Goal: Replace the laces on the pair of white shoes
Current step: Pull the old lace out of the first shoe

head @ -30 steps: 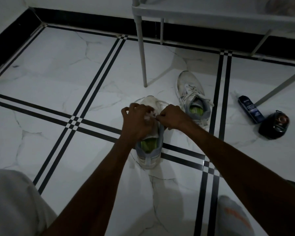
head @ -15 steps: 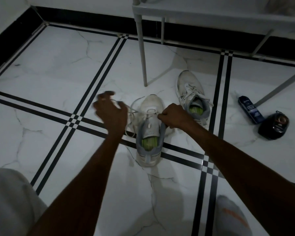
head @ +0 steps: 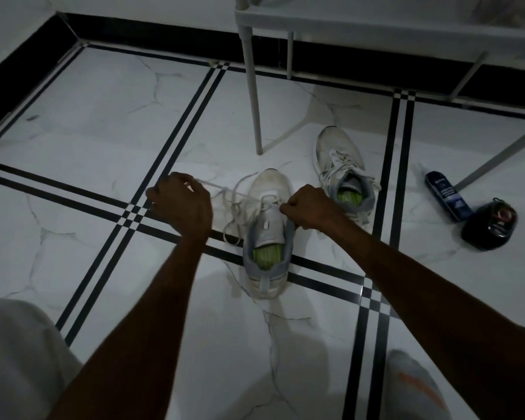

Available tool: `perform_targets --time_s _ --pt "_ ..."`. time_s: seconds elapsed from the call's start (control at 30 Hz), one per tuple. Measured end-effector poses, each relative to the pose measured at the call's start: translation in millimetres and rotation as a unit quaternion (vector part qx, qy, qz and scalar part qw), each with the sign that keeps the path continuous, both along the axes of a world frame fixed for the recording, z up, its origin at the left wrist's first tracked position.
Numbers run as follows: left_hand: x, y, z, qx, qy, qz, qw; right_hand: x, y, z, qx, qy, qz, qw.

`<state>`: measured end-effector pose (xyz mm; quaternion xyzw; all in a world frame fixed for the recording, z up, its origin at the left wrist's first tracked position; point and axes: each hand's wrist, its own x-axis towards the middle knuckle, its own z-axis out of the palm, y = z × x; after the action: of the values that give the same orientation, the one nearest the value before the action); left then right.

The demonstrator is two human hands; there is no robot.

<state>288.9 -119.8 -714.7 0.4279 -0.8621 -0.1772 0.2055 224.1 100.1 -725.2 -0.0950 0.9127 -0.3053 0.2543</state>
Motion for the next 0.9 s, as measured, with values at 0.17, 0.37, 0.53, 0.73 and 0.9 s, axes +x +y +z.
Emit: perform_targets --time_s 0.17,0.37,0.53,0.73,0.9 --pt "0.6 58.4 -21.4 0.05 -0.034 -0.374 0.925 -4.8 -4.3 -1.4 0.011 0.001 0.002 1.0" --pt "2.5 52.4 -19.7 0.022 0.05 -0.271 0.961 -4.8 -0.1 -10.3 0.033 0.01 0.01 0.999" --pt "-1.6 11.3 -6.6 0.073 0.038 -0.145 0.986 -5.0 0.6 -8.6 0.04 0.024 0.005 0.999" --pt "26.2 71.5 -29.5 0.144 0.029 -0.304 0.941 -2.8 -5.7 -7.9 0.084 0.088 0.03 0.992" --pt "27.8 60.8 -36.6 0.21 0.106 -0.272 0.933 6.7 -19.4 -13.1 0.039 0.234 0.13 0.963"
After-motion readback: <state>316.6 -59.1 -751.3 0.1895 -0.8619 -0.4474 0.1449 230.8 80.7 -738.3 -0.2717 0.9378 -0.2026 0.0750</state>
